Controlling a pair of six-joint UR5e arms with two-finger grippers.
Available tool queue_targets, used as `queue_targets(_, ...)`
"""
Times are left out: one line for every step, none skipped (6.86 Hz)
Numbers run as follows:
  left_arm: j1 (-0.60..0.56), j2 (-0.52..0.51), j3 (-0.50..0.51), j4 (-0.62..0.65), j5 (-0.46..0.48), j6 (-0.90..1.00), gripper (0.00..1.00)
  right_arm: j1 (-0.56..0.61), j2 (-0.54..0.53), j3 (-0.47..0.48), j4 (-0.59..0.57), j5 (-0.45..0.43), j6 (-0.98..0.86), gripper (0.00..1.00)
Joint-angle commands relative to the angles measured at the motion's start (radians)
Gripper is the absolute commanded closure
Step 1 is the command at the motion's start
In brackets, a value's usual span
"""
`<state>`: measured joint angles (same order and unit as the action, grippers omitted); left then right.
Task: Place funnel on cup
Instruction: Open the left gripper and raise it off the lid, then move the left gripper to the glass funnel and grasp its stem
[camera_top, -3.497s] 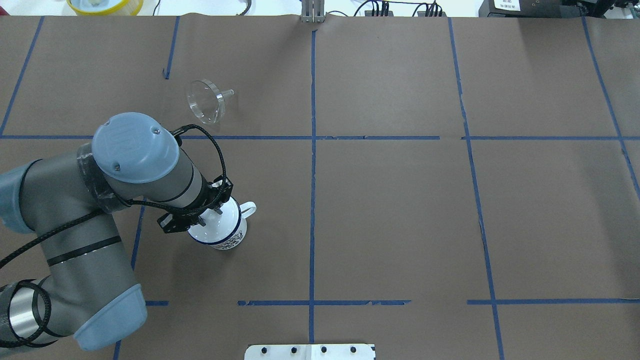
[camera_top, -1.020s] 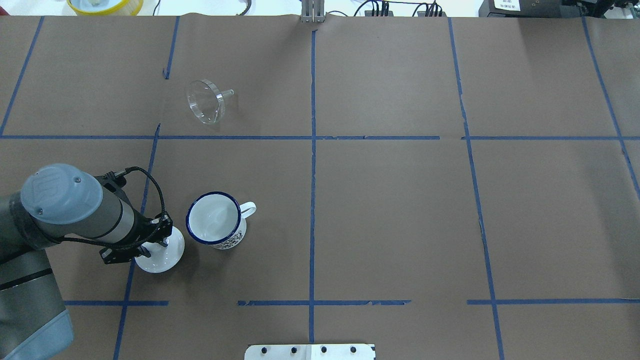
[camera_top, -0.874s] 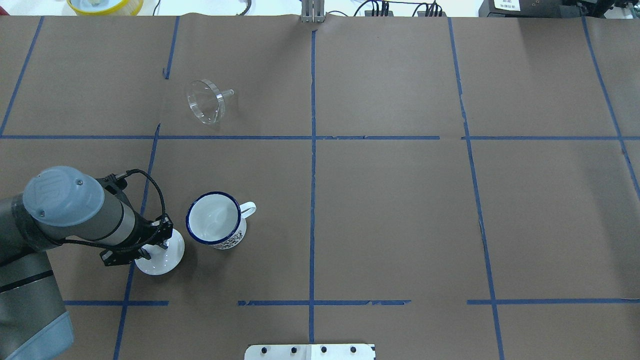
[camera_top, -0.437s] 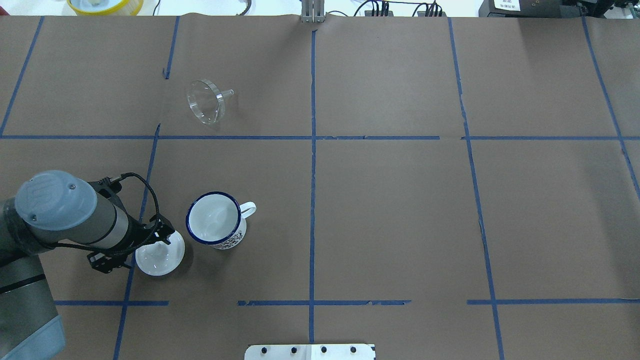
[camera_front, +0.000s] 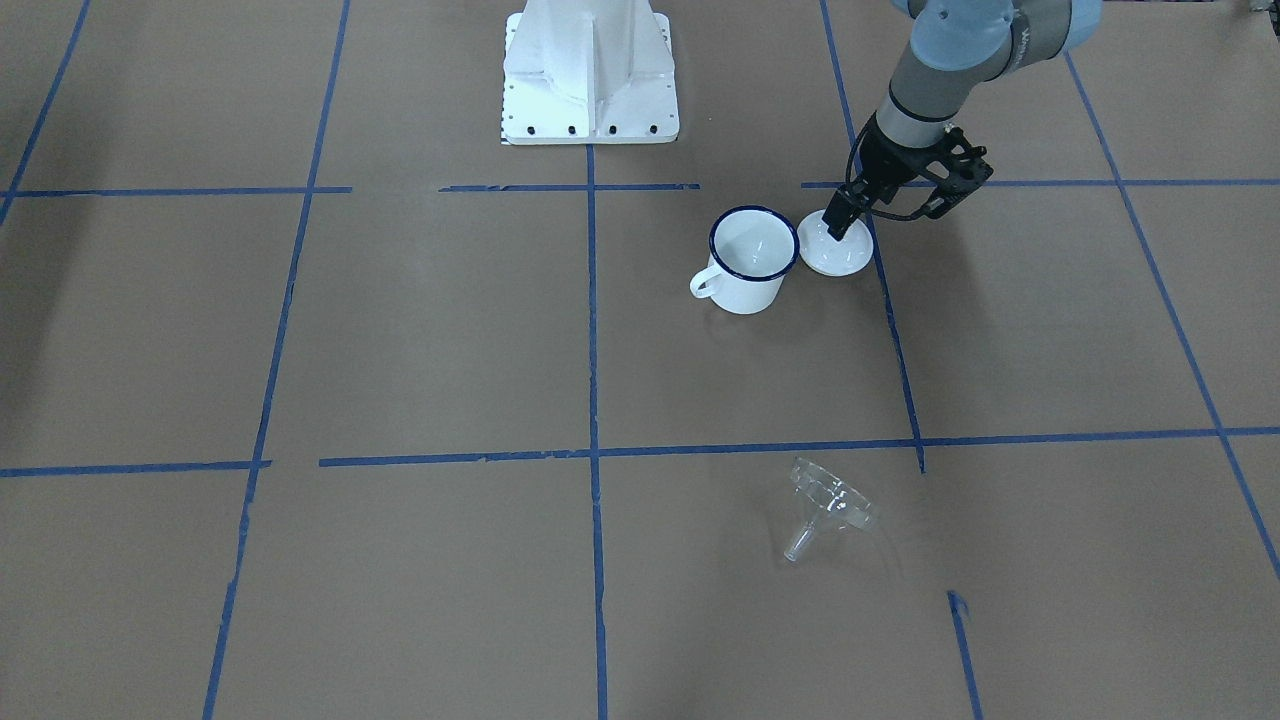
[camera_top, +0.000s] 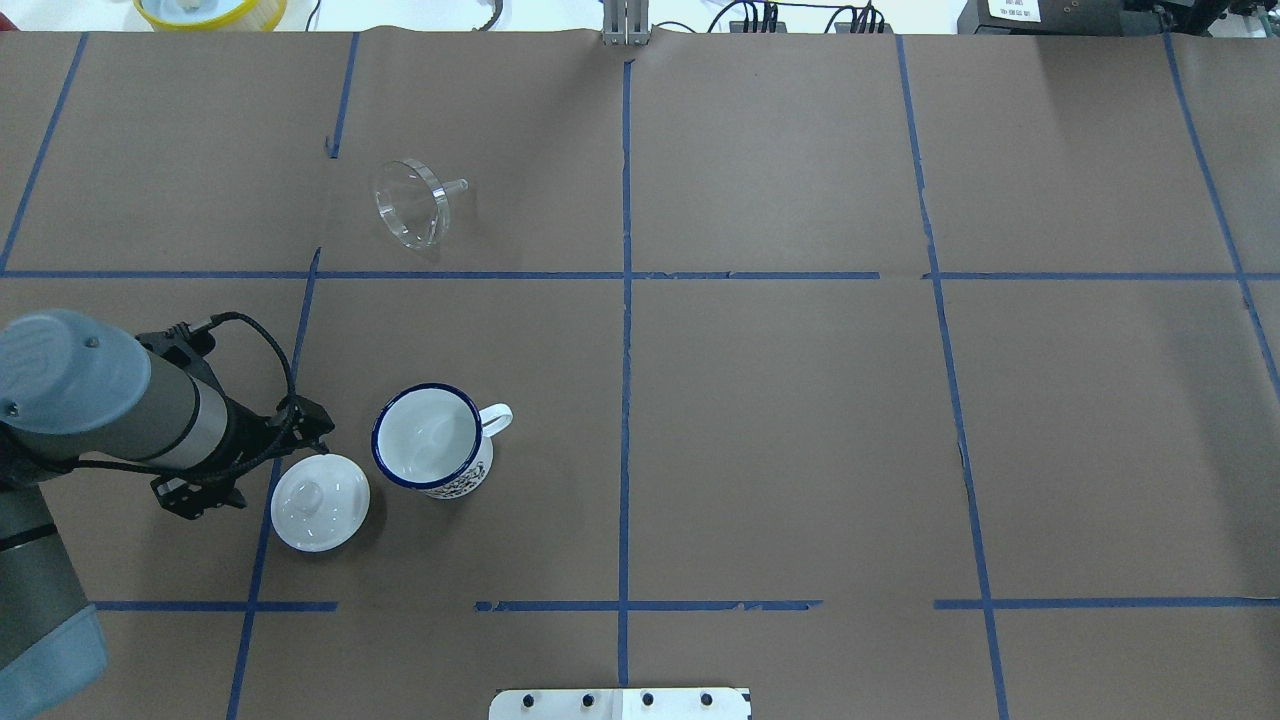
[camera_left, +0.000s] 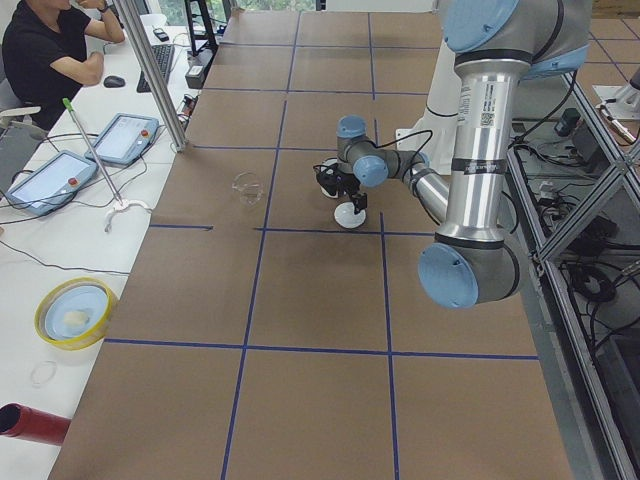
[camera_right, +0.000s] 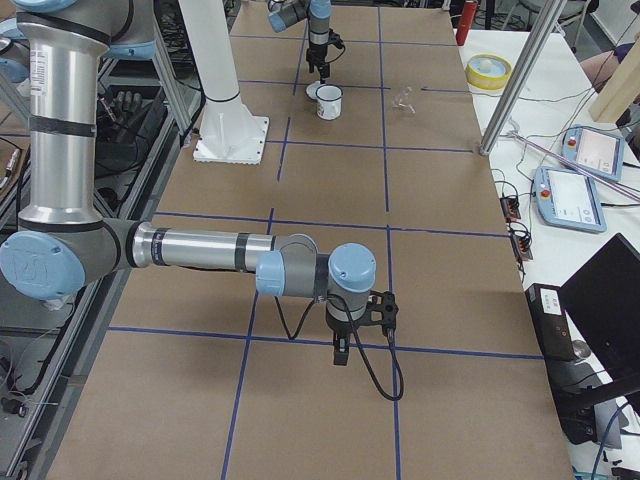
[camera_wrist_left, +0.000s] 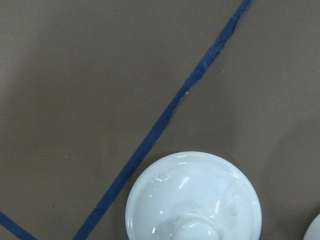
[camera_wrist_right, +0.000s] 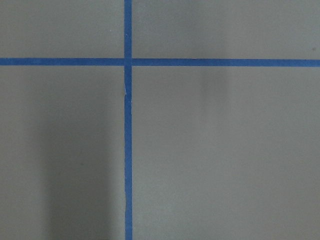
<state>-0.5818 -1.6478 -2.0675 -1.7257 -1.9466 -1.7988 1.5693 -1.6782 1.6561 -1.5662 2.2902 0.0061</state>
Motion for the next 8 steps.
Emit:
queue_targets(-0.129, -0.080, 0.029, -0.026, 0.005, 0.018, 0.00, 0.000, 0.000, 0.001, 0.000, 0.000, 0.000, 0.00)
queue_targets(-0.172, -0.154, 0.111, -0.090, 0.005, -0.037, 0.00, 0.000, 0.000, 0.001, 0.000, 0.000, 0.000, 0.00)
queue_targets(-0.190, -0.193, 0.194, -0.191, 0.006, -0.118, 0.00, 0.000, 0.000, 0.001, 0.000, 0.000, 0.000, 0.00)
queue_targets(-0.243, -0.216, 0.234, -0.277, 0.006, -0.198, 0.00, 0.000, 0.000, 0.001, 0.000, 0.000, 0.000, 0.00)
queue_targets(-0.256, -0.225, 0.277, -0.335, 0.053, -0.218, 0.00, 0.000, 0.000, 0.001, 0.000, 0.000, 0.000, 0.00)
queue_targets(-0.254, -0.260, 0.359, -0.459, 0.163, -0.340, 0.00, 0.000, 0.000, -0.001, 0.000, 0.000, 0.000, 0.00)
queue_targets(-0.253, -0.285, 0.477, -0.659, 0.223, -0.419, 0.00, 0.000, 0.000, -0.001, 0.000, 0.000, 0.000, 0.00)
queue_targets(-0.251, -0.314, 0.560, -0.755, 0.247, -0.427, 0.07, 0.000, 0.000, 0.001, 0.000, 0.000, 0.000, 0.00)
